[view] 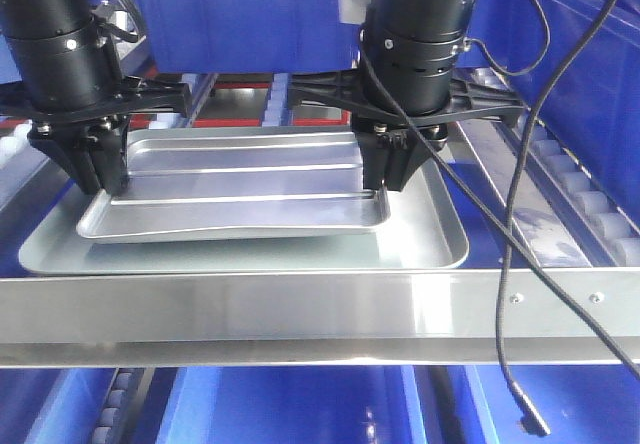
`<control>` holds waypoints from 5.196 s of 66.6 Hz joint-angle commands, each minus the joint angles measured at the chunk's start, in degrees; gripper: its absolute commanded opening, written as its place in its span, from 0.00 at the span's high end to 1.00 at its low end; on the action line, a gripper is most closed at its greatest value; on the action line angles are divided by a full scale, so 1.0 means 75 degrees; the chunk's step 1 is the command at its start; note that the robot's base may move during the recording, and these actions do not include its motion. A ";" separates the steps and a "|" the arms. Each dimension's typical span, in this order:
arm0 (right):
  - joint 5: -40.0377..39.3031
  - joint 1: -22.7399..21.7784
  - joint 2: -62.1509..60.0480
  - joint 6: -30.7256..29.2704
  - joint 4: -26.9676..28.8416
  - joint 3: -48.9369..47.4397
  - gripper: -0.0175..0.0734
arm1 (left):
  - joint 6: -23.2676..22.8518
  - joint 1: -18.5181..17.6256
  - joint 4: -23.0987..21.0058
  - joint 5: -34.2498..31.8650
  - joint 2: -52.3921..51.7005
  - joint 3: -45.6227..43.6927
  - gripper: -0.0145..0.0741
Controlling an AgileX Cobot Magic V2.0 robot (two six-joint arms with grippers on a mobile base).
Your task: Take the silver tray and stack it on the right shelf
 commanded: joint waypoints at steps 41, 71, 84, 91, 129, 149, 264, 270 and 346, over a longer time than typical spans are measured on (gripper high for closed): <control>-0.0638 0.0016 -0.0455 -0.0007 0.0097 -0.0352 0.33 | -0.0007 -0.0074 -0.0083 -0.0390 -0.0373 -0.0268 0.53; -0.0763 0.0016 -0.0748 -0.0014 -0.0373 -0.0358 0.72 | -0.0007 -0.0074 0.0718 0.0285 -0.0373 -0.1299 0.94; -0.0574 0.0016 -0.0952 -0.0021 -0.0653 -0.0336 0.75 | -0.0149 -0.0074 0.0633 0.0342 -0.0515 -0.1316 0.94; -0.0671 0.0129 -0.1212 -0.0021 -0.1451 -0.0301 0.75 | -0.0458 -0.0089 0.0572 -0.0146 -0.0885 -0.1007 0.94; -0.4953 0.0802 -0.5027 -0.0013 -0.3077 0.3723 0.75 | -0.0456 -0.0262 0.0446 -0.4025 -0.5653 0.4100 0.94; -0.6151 0.0802 -0.8011 -0.0013 -0.3289 0.5769 0.75 | -0.0424 -0.0262 0.1504 -0.5327 -0.8711 0.5894 0.94; -0.5940 -0.3592 -1.4262 -0.5392 0.1114 1.0400 0.75 | -0.0424 -0.0262 0.1488 -0.3390 -1.2741 0.6701 0.94; -0.6121 -0.3870 -1.4509 -0.5386 0.1114 1.0559 0.75 | -0.0424 -0.0262 0.1488 -0.3390 -1.2741 0.6701 0.94; -0.6497 -0.4054 -1.4519 -0.4729 0.0696 1.0945 0.75 | -0.0140 -0.0119 0.1827 -0.3306 -1.3187 0.7177 0.94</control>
